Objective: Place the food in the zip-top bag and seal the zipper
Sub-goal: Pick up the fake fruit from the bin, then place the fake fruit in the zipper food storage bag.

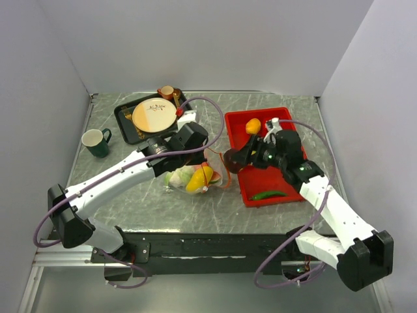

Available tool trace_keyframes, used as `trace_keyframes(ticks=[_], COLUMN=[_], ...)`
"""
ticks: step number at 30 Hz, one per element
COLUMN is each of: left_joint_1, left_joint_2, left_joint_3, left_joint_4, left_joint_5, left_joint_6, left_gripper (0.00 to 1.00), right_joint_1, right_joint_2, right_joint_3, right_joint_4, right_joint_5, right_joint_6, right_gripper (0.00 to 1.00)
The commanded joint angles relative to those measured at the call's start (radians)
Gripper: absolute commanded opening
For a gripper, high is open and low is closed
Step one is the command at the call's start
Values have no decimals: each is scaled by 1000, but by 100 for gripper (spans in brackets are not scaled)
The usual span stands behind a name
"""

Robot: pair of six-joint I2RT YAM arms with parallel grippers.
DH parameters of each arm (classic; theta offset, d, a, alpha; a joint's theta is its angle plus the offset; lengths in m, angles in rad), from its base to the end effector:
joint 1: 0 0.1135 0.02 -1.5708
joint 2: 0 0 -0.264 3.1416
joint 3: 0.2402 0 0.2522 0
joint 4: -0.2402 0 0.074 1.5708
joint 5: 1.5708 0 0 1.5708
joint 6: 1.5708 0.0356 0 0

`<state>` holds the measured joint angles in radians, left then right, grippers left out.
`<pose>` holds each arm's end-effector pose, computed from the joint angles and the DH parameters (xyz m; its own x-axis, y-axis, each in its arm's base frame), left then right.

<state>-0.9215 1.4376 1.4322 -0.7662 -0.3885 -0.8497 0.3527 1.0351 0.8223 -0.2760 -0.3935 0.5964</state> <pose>0.1963 -0.2363 0.3593 -0.7087 -0.2160 -0.6716 0.0617 0.9294 -0.3640 0.2127 0.0928 0.2972 -0.7222 0.2869 -0.6294 -0.2793 0.7114 0.6449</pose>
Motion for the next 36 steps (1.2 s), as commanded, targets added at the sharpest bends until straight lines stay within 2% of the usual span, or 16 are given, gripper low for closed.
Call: trace_keyframes(ticks=[1,11,16,23,27,31,36], left_joint_1=[4,4,4,3,4,3,4], left_joint_2=[15,37,24,-14,-29,-34,-36], left_joint_3=[36,45,37,30,13,2,10], left_joint_4=[42,54,77,74,70,71,65], left_joint_5=[14,25,48,57,39,34,23], left_joint_6=[12,11,11,6,0,-5,-5], left_gripper=[1,1,1,1,1,1,1], right_joint_1=[71,155,173,184,213,247,290], right_joint_2=[-36,12,104,232,267,325,385], right_joint_3=[-11,-5,-2,75,126,164,150], right_joint_4=[84,73,153,241,271,273,386], right_joint_5=[-47,-56,-36,45,152,156,116], right_joint_6=[54,37,54,72,85,118,192], right_gripper=[26,26,25,25,25,32,36])
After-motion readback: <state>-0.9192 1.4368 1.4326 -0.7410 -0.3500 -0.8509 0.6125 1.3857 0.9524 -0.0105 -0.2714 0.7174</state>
